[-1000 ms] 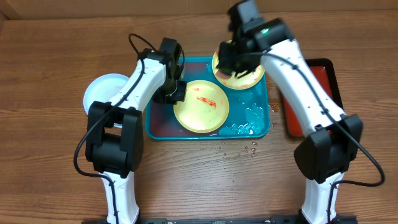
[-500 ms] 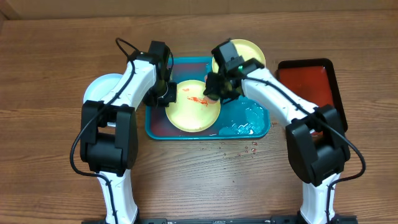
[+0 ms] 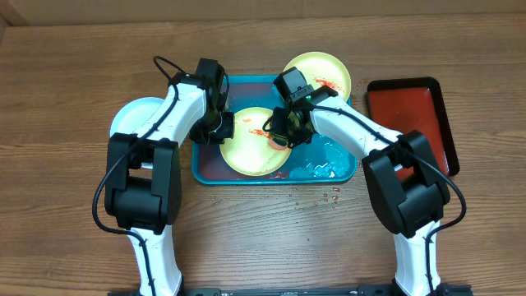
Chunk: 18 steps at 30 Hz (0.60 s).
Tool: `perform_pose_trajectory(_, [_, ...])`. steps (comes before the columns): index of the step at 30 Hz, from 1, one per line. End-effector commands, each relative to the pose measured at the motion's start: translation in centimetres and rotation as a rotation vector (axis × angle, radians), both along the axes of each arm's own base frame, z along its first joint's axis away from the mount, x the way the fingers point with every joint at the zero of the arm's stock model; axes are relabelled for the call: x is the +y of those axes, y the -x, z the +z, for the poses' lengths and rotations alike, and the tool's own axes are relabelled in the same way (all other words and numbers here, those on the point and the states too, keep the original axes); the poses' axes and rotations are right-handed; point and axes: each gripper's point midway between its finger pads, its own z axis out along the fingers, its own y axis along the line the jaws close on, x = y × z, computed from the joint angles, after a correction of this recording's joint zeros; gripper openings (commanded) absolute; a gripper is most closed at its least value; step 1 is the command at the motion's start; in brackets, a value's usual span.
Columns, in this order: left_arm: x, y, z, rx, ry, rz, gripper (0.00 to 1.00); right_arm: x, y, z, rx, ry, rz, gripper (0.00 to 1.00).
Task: Clean dirty plates on tray and stack at the side
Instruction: 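Lower the sponge onto the yellow plate with the right gripper, then scrub the yellow plate with the sponge while left gripper holds it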
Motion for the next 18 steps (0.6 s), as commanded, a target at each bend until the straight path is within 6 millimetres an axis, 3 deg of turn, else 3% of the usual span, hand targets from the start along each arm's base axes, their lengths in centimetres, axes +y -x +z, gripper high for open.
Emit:
perform_pose_trajectory(1, [0.0, 0.9, -0.7, 0.028, 0.007, 0.020, 0.04, 0.0, 0.4, -1.4, 0.048, -0.003, -0.053, 0.04])
perform_pose_trajectory(7, [-0.2, 0.9, -0.7, 0.029, 0.015, 0.018, 0.04, 2.1, 0.6, -3.5, 0.104, -0.107, -0.043, 0.04])
perform_pose_trajectory(12, [-0.6, 0.8, -0.6, 0.026, 0.030, 0.013, 0.04, 5.1, 0.9, -4.9, 0.144, -0.233, -0.008, 0.04])
perform_pose_trajectory(18, [-0.7, 0.7, -0.6, 0.021, 0.034, 0.012, 0.04, 7.9, 1.7, -4.3, 0.123, -0.283, 0.055, 0.04])
